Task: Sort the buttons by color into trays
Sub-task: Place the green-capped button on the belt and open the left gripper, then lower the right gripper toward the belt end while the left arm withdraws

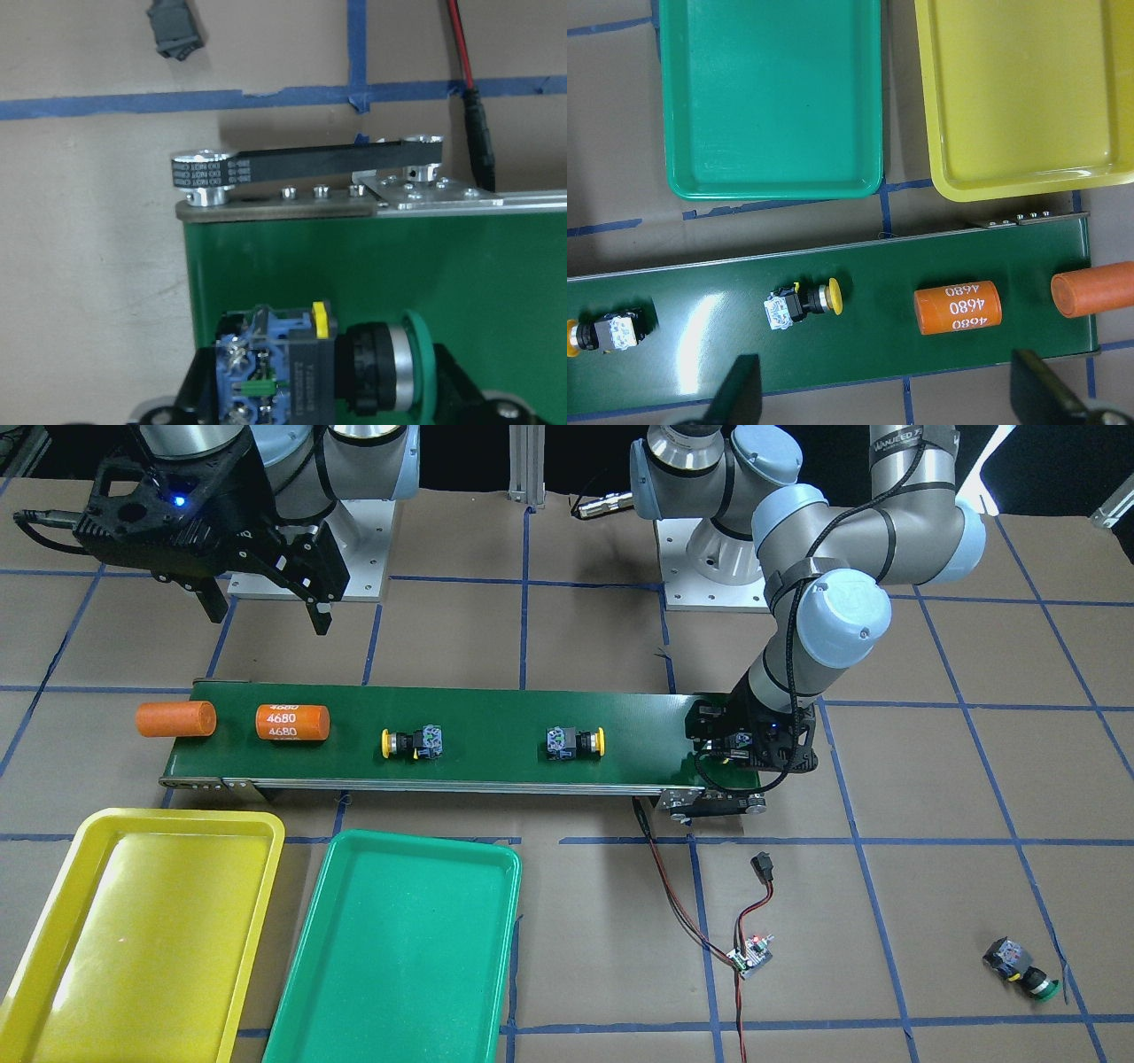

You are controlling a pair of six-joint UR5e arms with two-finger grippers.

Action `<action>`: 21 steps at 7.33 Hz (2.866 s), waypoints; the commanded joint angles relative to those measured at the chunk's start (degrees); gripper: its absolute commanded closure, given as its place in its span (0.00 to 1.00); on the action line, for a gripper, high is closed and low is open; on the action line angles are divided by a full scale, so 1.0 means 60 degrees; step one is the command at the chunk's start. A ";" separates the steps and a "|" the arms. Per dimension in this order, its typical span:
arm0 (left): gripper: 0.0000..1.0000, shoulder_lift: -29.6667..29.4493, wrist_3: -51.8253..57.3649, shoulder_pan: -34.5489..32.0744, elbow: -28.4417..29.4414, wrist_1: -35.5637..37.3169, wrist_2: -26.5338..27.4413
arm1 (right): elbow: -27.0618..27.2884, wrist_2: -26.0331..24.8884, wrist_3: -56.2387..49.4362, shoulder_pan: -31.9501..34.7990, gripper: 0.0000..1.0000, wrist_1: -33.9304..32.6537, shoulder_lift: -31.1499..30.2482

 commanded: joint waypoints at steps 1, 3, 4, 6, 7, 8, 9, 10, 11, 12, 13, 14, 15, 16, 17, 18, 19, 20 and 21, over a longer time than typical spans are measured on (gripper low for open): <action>0.00 0.0046 0.0047 0.0057 0.0240 0.0173 0.0008 | 0.0000 0.0000 0.0000 0.0000 0.00 0.0000 0.0005; 0.00 -0.0040 0.0487 0.0567 0.1292 0.0013 0.0110 | 0.0000 -0.0014 0.0000 -0.0014 0.00 0.0000 0.0004; 0.00 -0.0418 0.1344 0.1122 0.1892 -0.0031 0.0168 | 0.0000 -0.0015 0.0000 -0.0014 0.00 0.0000 0.0005; 0.00 -0.2025 0.3746 0.2367 0.3791 -0.0032 0.0184 | 0.0000 -0.0015 0.0000 -0.0029 0.00 0.0000 0.0005; 0.00 -0.2976 0.4741 0.2648 0.5006 -0.0032 0.0242 | 0.0000 -0.0029 0.0000 -0.0029 0.00 0.0000 0.0005; 0.00 -0.3957 0.5897 0.2999 0.6193 -0.0032 0.0779 | 0.0000 -0.0029 0.0000 -0.0029 0.00 0.0000 0.0005; 0.00 -0.4750 0.7025 0.3466 0.7060 -0.0032 0.0842 | 0.0000 -0.0029 0.0000 -0.0043 0.00 0.0000 0.0005; 0.00 -0.5483 0.8051 0.3804 0.7692 0.0070 0.0785 | 0.0000 -0.0116 0.0000 -0.0044 0.00 0.0000 -0.0024; 0.00 -0.6085 0.8758 0.3866 0.8105 0.0085 0.0770 | 0.0014 -0.0132 -0.0058 0.0000 0.00 0.0029 -0.0025; 0.00 -0.6323 0.9722 0.3953 0.8210 0.0085 0.0755 | 0.0188 -0.0030 -0.0059 0.0073 0.00 0.0102 -0.0025; 0.00 -0.6397 1.0239 0.4056 0.8110 0.0085 0.0595 | 0.0480 -0.0044 0.0014 0.0030 0.00 0.0015 0.0004; 0.00 -0.6413 1.0331 0.4071 0.8080 0.0071 0.0492 | 0.0860 -0.0131 0.0015 0.0001 0.00 -0.0029 0.0034; 0.00 -0.6471 1.0332 0.4071 0.7949 0.0042 0.0491 | 0.1270 -0.0190 -0.0029 0.0015 0.00 0.0101 0.0034; 0.00 -0.6486 1.0332 0.4086 0.7672 0.0071 0.0506 | 0.1709 -0.0263 -0.0029 0.0029 0.00 0.0088 0.0034; 0.00 -0.6486 1.0332 0.4086 0.7568 0.0071 0.0506 | 0.2236 -0.0670 0.0000 0.0044 0.00 -0.0072 0.0034; 0.00 -0.6501 1.0347 0.4086 0.7552 0.0071 0.0491 | 0.2749 -0.0877 -0.0044 0.0044 0.00 -0.0973 0.0048; 0.00 -0.6486 1.0390 0.4086 0.7509 0.0071 0.0506 | 0.3319 -0.0893 -0.0407 0.0044 0.00 -0.1402 0.0107; 0.28 -0.6472 1.0434 0.4086 0.7523 0.0085 0.0404 | 0.3731 -0.0908 -0.1498 0.0030 0.01 -0.1435 0.0122; 0.81 -0.6297 1.0304 0.4086 0.7494 0.0027 0.0389 | 0.4011 -0.1068 -0.2205 0.0015 0.04 -0.1494 0.0122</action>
